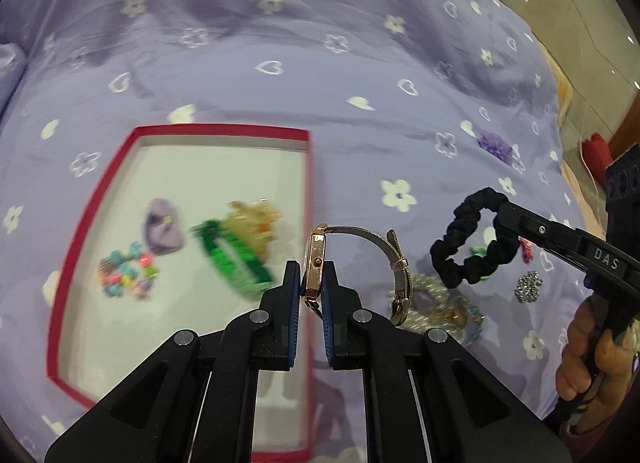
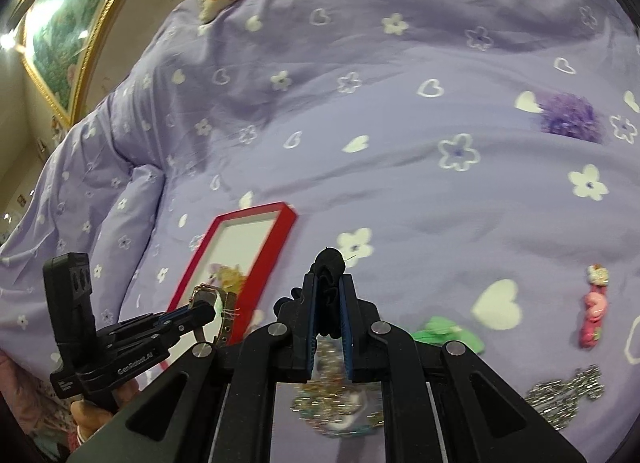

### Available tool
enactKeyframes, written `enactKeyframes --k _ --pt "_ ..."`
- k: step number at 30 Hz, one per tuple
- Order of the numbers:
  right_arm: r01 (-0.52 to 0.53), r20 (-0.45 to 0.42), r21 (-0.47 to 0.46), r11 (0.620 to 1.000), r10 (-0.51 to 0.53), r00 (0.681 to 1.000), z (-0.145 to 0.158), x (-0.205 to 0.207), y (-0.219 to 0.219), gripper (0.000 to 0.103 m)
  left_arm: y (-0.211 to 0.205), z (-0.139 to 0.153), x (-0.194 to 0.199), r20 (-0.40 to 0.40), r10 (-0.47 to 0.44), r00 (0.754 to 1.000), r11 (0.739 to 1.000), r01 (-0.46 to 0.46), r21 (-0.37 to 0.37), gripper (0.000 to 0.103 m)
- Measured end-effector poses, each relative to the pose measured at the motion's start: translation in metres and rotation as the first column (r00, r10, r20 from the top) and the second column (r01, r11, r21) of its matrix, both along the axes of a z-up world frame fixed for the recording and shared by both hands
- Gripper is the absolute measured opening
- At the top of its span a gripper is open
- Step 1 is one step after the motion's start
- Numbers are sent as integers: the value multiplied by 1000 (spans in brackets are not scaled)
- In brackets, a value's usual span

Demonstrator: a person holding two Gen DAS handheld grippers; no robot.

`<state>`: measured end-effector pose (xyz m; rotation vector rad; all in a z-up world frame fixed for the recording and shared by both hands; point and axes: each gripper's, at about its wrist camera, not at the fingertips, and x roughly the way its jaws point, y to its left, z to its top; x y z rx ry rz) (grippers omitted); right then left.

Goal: Organize jewelry
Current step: 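Carry the gold watch with the left tool while the right tool carries the black scrunchie into the lid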

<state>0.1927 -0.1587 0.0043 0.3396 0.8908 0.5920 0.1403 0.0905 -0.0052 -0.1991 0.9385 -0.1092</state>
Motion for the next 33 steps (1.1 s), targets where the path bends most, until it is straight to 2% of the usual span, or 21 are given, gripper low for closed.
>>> enactKeyframes --k 12,23,29,33 --pt "-99 -8 49 994 100 995 -2 -20 65 10 82 -14 -34 -21 176 984 984 -177 -24 9" --pt "-188 -17 47 981 189 982 -12 -29 123 10 119 -26 -45 -44 246 968 969 -247 -30 9" --pt "-197 -17 18 980 197 980 -22 -22 147 10 126 -36 -36 -64 256 964 966 -259 -28 9" --pt "-196 -22 -64 979 195 981 -35 -18 162 10 128 -44 -27 -84 256 963 966 -258 -21 9"
